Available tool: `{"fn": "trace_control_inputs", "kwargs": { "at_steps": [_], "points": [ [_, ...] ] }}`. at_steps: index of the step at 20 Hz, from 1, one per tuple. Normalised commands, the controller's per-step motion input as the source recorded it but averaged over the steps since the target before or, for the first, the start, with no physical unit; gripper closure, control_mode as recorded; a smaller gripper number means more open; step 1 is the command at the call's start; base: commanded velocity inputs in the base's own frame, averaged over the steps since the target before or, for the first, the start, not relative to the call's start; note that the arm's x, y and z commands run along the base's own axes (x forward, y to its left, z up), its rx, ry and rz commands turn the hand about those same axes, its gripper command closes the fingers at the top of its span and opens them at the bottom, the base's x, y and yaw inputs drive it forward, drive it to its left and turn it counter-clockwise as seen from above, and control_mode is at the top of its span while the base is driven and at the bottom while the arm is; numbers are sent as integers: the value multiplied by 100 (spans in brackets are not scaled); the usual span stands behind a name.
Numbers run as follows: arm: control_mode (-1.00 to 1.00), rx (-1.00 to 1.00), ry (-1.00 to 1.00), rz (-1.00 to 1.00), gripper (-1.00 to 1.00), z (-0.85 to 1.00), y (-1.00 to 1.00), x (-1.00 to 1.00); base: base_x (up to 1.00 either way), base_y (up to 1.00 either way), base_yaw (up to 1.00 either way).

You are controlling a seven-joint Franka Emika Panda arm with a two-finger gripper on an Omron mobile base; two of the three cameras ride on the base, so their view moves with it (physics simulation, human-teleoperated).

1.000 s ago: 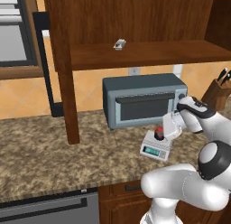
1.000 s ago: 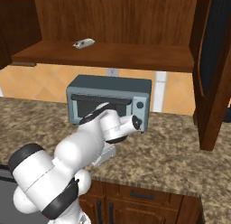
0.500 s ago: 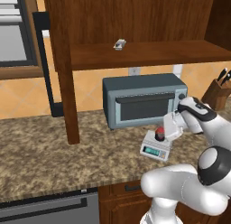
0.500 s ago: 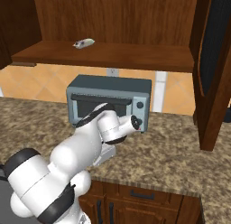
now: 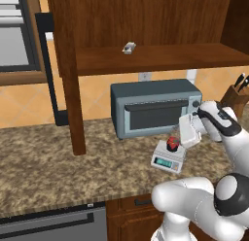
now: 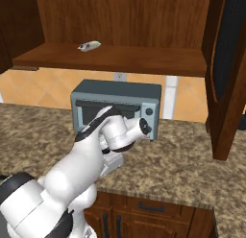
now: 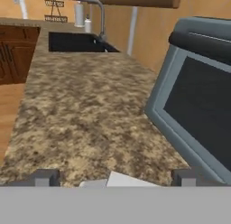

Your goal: Pick the jam and place it on the digital scale for weighing, and close the cabinet.

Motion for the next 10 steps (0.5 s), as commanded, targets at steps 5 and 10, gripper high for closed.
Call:
{"fn": "trace_control_inputs", "kwargs": {
  "at_steps": [5,10],
  "points": [
    [-100,4,-41,-7,-100,56,-11,-76,0,0,0],
    [-100,21,-46,-6,-100,53,-17,-58,0,0,0]
  ]
}}
